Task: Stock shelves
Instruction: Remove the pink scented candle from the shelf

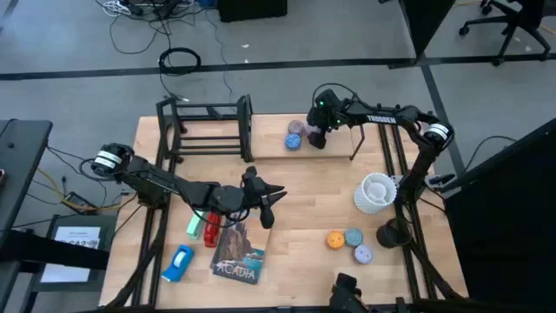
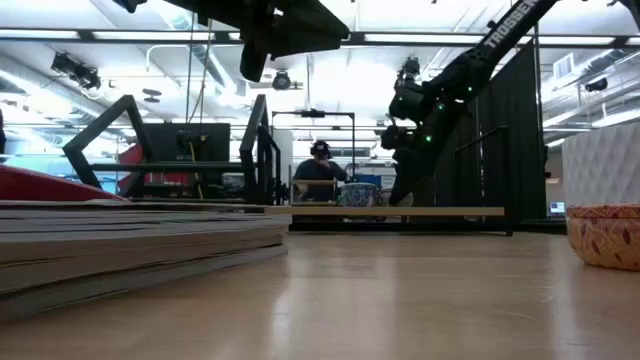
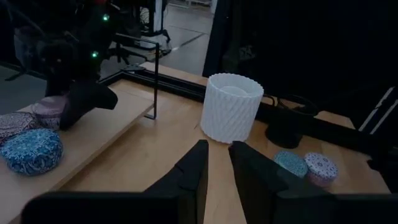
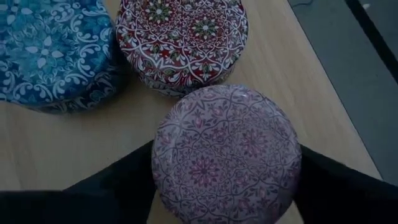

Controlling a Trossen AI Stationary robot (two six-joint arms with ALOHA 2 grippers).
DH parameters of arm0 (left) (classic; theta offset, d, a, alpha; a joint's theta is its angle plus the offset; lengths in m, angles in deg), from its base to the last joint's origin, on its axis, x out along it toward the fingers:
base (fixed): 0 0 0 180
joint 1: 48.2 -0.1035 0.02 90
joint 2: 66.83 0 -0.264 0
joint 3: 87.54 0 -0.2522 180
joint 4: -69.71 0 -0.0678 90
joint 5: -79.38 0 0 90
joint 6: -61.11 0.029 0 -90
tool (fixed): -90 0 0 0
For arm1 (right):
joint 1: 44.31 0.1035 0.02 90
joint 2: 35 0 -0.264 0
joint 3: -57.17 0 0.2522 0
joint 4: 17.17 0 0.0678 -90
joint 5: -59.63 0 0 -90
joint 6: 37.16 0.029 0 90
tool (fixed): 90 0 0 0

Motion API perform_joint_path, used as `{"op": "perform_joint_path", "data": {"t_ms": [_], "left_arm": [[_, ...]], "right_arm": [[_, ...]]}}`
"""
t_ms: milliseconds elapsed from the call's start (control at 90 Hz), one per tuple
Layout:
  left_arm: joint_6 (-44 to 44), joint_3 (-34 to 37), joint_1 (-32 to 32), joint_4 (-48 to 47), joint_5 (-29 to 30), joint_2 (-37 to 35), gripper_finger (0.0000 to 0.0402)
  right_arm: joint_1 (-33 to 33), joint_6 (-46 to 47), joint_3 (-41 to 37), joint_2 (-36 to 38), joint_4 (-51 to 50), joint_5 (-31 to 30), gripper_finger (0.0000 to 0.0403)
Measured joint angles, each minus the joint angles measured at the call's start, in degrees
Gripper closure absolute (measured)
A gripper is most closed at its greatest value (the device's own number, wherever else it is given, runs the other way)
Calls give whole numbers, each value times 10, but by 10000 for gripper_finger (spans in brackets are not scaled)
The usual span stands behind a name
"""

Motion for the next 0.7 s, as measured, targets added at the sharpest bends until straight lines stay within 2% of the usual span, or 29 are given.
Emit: {"op": "perform_joint_path", "data": {"t_ms": [189,367,544,700], "left_arm": [[0,0,0,3,0,0,348],[0,0,0,3,0,0,348],[0,0,0,1,0,0,348],[0,0,0,-1,0,0,348]], "right_arm": [[32,7,0,55,-59,-36,145],[109,38,-1,151,-140,-46,145],[233,143,-39,236,-122,-20,145],[362,254,-80,257,-60,-38,145]]}}
